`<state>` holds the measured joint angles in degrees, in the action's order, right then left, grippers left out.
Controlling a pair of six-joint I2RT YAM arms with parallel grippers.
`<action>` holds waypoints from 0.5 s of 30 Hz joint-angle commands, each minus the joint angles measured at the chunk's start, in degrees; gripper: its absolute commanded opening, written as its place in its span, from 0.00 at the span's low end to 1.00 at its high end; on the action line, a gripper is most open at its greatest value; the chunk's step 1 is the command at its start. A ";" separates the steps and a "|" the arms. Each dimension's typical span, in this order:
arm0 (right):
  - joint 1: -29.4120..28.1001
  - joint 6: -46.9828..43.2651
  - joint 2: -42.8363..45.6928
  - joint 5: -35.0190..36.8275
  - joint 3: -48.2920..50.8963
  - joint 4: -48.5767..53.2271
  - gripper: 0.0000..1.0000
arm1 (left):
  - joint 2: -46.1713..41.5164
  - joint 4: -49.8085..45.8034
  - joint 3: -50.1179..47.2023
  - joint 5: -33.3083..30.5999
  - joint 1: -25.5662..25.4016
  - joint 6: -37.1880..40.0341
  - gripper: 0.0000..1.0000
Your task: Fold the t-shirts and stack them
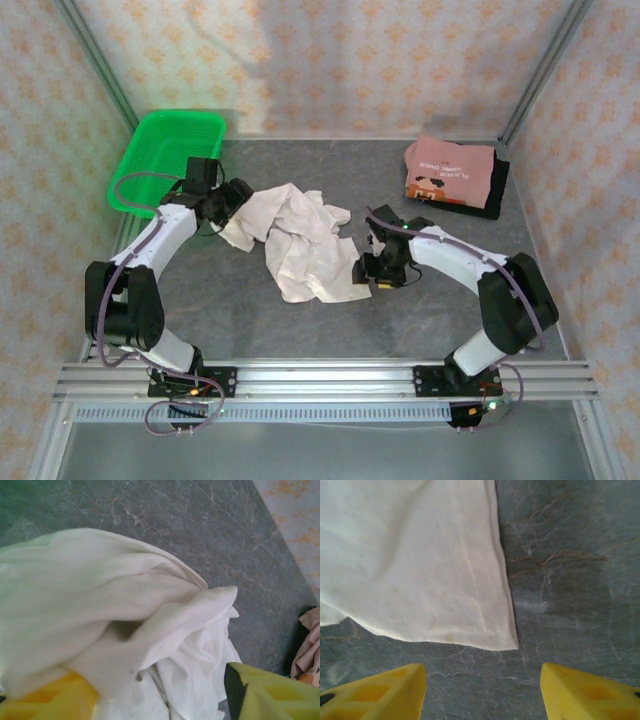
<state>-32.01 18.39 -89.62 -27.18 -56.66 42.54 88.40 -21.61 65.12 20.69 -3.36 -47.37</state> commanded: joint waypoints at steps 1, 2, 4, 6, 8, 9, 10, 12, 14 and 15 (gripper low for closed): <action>-1.77 1.21 -1.79 1.61 0.72 1.08 0.61 | -3.02 -1.43 3.00 0.06 -0.54 0.68 0.76; -2.36 1.44 -2.11 1.56 0.68 0.71 0.61 | -4.24 -2.48 3.25 0.10 -0.87 1.31 0.76; -3.09 1.96 -3.07 1.65 0.80 -0.16 0.61 | -6.32 -4.85 3.66 -0.10 -1.89 2.75 0.77; -3.19 2.43 -4.60 1.58 0.94 -1.70 0.60 | -8.02 -8.68 4.42 -0.93 -3.25 5.30 0.77; -3.26 2.82 -6.51 1.34 0.61 -2.70 0.59 | -9.95 -13.16 4.47 -2.78 -4.49 7.40 0.77; -3.24 3.15 -7.37 1.31 0.59 -3.25 0.56 | -10.91 -14.34 3.95 -2.99 -4.62 7.68 0.77; -3.27 3.47 -8.28 1.58 0.53 -4.00 0.55 | -12.27 -14.99 2.82 -2.98 -4.56 7.72 0.77; -3.29 3.96 -9.78 2.62 -0.03 -5.27 0.53 | -15.00 -15.70 0.23 -3.14 -4.73 7.65 0.78; -3.25 4.38 -11.59 3.16 -1.30 -6.04 0.49 | -17.47 -16.21 -2.43 -3.22 -4.85 7.73 0.78; -3.27 4.70 -12.40 3.27 -1.80 -6.23 0.47 | -18.23 -16.22 -3.82 -3.08 -4.84 7.74 0.78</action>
<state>-34.98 22.11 -98.26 -26.26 -57.45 40.60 71.88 -33.04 64.64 19.27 -8.23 -41.47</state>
